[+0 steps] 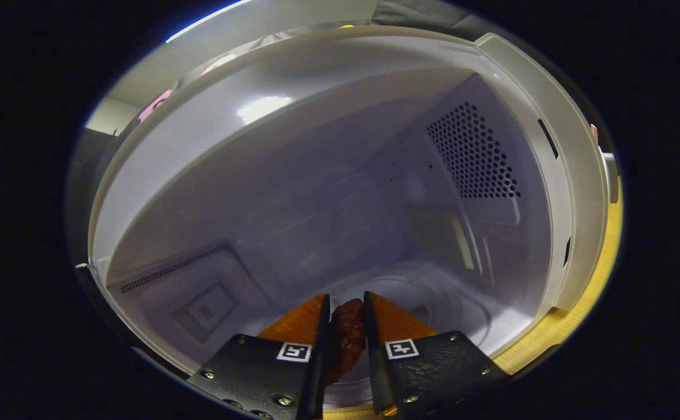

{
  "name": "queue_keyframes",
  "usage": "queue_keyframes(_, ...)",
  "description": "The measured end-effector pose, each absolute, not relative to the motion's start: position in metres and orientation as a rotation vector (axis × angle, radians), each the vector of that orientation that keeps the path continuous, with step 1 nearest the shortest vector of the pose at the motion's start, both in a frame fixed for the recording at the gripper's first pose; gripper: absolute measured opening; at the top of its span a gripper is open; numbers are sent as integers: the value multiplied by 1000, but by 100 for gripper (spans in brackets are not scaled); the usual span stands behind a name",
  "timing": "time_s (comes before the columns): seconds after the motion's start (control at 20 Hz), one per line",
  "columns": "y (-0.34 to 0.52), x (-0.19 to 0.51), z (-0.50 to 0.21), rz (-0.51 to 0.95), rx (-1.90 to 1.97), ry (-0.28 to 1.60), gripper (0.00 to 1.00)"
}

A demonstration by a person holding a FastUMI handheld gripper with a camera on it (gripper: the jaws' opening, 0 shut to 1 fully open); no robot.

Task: Open the microwave, put the food inside, and close the microwave door.

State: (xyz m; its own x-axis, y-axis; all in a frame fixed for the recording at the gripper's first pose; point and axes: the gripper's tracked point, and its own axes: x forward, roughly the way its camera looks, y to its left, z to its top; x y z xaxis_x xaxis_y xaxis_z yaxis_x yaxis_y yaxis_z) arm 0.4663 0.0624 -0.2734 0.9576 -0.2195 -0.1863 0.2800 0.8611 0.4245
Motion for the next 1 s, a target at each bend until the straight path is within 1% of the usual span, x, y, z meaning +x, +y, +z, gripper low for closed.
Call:
queue_keyframes(0.05, 53, 465, -277, -299, 427, 139, 35)
queue_keyframes(0.1, 49, 464, -277, -313, 397, 138, 35)
queue_keyframes(0.2, 52, 461, -271, -296, 359, 131, 31)
queue_keyframes(0.4, 58, 448, -256, -279, 258, 131, 32)
queue_keyframes(0.55, 74, 429, -258, -222, 172, 197, 38)
queue_keyframes(0.85, 105, 369, -244, -109, 79, 260, 39)
queue_keyframes(0.95, 114, 342, -234, -64, 59, 265, 70)
queue_keyframes(1.0, 118, 329, -225, -44, 59, 253, 70)
